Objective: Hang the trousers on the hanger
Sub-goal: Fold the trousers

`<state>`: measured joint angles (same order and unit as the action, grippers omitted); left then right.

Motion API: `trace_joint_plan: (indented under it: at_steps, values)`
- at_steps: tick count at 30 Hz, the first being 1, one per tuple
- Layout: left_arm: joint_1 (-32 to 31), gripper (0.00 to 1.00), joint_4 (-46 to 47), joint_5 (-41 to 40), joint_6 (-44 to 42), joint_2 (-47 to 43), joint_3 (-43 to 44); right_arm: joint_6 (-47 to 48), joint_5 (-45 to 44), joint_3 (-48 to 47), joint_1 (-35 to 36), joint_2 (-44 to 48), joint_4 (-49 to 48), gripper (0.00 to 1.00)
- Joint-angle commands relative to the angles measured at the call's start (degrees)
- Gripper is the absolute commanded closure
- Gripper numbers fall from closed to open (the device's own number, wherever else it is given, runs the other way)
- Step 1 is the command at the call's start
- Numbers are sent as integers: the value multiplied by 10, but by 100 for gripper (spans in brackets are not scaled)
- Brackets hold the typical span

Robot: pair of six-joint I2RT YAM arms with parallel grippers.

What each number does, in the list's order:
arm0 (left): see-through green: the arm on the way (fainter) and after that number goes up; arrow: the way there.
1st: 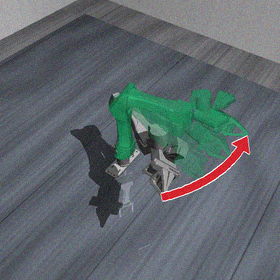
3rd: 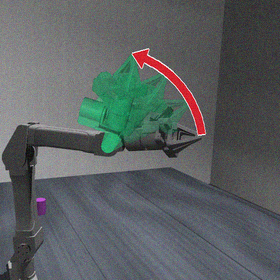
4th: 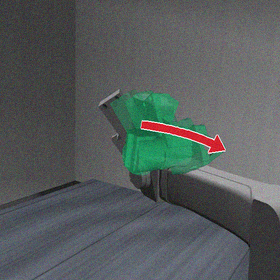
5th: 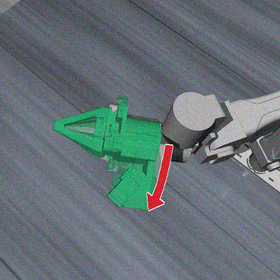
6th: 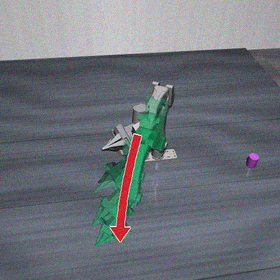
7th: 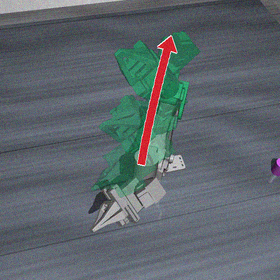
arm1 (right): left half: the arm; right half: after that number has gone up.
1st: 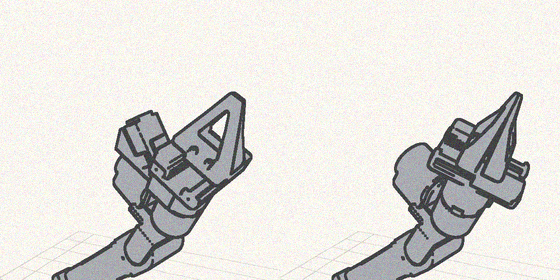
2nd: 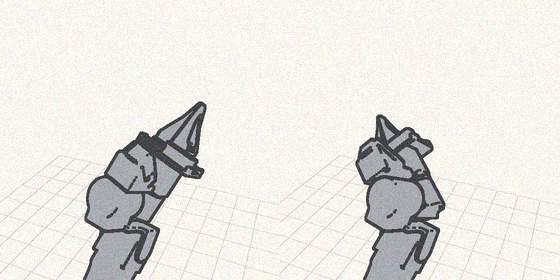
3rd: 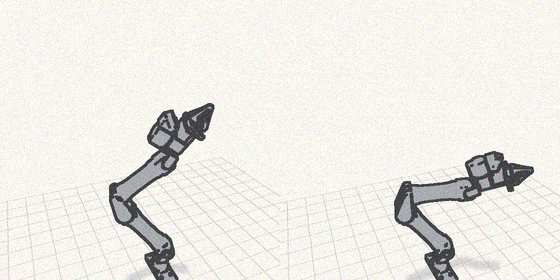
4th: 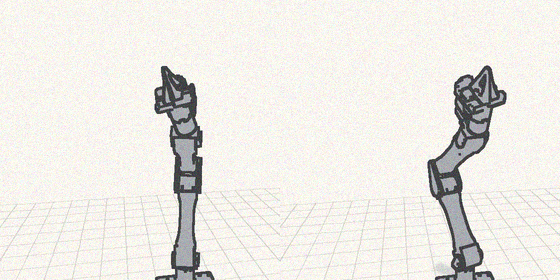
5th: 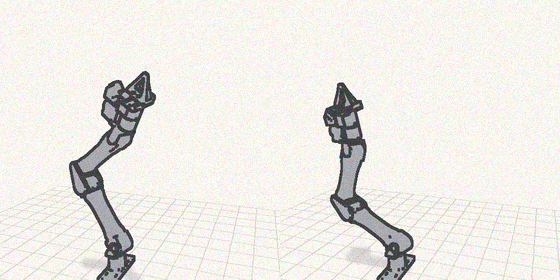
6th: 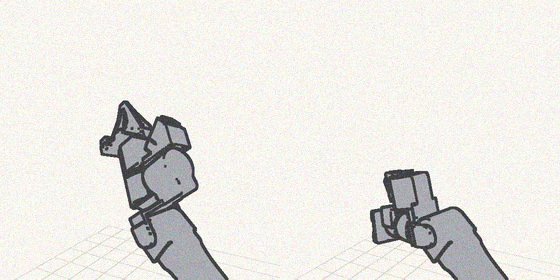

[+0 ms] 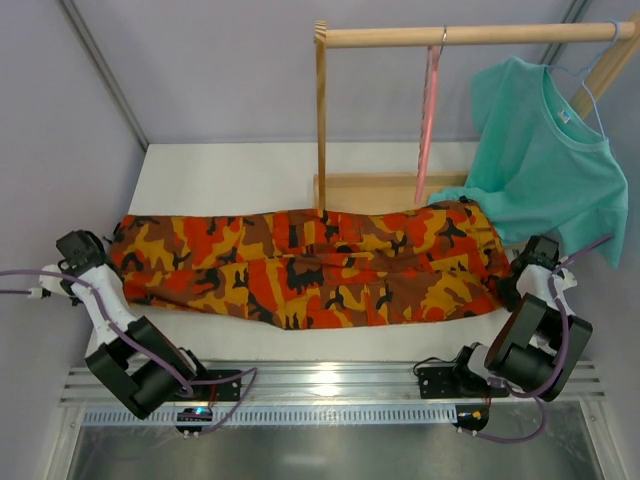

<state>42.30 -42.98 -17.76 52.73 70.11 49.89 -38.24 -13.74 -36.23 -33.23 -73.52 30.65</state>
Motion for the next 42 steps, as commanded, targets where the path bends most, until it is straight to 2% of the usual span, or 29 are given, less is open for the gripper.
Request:
trace_joint_plan:
  at_steps: [1,4,8,14,22,27,32,38,39,42]
  values:
    - [4,99,-25,-29,11,-44,29,-12,-27,9,-3,-6,-57,67]
    - [4,100,-50,-44,25,-63,46,-2,-38,-2,-3,-15,-47,96]
    - [5,99,-90,-58,35,-76,96,13,-73,-50,-3,34,30,96]
    - [2,99,-153,-62,40,-70,165,21,-142,-149,-3,171,164,96]
    - [-37,100,-219,-115,28,-49,263,16,-213,-257,-3,250,308,96]
    - [-65,100,-229,-135,25,-32,278,32,-264,-293,-3,282,370,96]
    - [-89,100,-232,-170,19,-10,288,30,-278,-272,-3,316,377,96]
    - [-112,100,-252,-223,18,37,322,39,-303,-305,-3,297,389,96]
    - [-115,100,-252,-228,18,43,330,46,-295,-301,-3,287,370,96]
    - [-115,100,-242,-228,14,67,334,105,-191,-276,-3,260,310,96]
